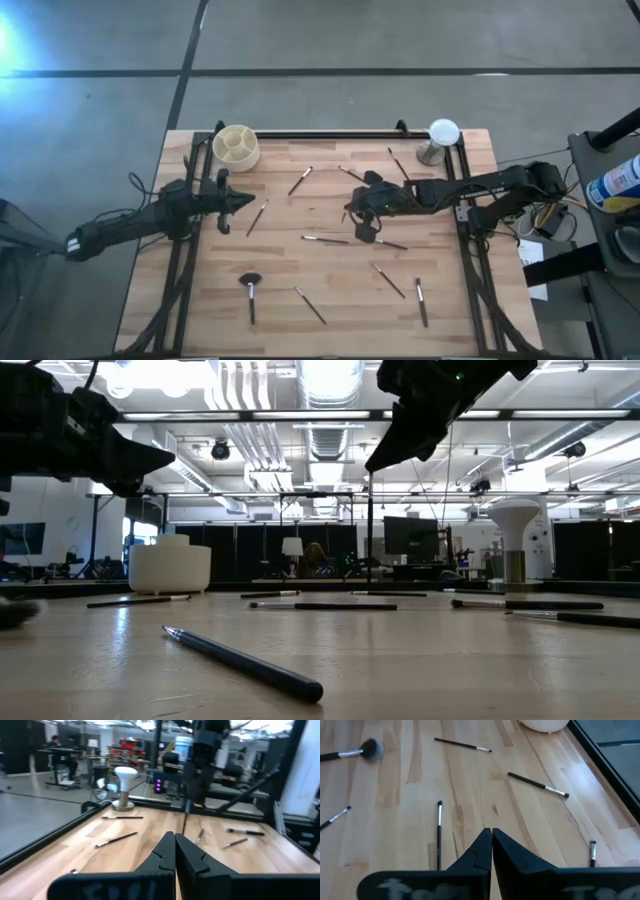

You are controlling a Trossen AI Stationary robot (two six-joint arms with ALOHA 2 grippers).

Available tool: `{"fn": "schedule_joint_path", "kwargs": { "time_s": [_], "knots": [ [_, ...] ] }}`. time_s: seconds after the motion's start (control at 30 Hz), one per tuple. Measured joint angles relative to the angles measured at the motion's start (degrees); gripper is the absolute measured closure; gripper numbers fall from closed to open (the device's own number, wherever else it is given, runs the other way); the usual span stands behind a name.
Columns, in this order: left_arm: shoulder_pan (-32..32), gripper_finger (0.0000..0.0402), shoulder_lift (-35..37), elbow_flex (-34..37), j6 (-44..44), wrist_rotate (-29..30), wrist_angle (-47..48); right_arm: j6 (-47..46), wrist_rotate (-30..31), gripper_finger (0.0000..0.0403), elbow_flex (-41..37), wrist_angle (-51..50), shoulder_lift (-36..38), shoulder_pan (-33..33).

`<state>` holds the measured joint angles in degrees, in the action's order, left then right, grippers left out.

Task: Put items in baskets/containers
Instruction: Put the eyeshadow brush into the organizer

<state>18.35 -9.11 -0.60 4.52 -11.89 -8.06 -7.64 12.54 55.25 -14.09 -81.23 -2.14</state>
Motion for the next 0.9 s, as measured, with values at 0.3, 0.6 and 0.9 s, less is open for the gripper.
{"fn": "schedule_joint_path", "kwargs": {
  "time_s": [0.3, 0.6, 0.9],
  "knots": [
    [-6.09, 0.0402, -10.89, 0.02, 5.56, 2.21, -12.97, -6.05, 1.23, 0.0395, -2.43, 1.76, 0.00, 0.53],
    [-9.36, 0.0401, -22.67, 0.02, 5.35, 3.99, -21.32, -10.78, 2.66, 0.0395, -4.17, 5.50, 0.00, 0.55],
    [-15.09, 0.0401, -33.32, -1.18, 7.80, 5.11, -31.68, -14.75, 4.19, 0.0395, -8.26, 10.58, 0.09, 0.36]
  ]
}}
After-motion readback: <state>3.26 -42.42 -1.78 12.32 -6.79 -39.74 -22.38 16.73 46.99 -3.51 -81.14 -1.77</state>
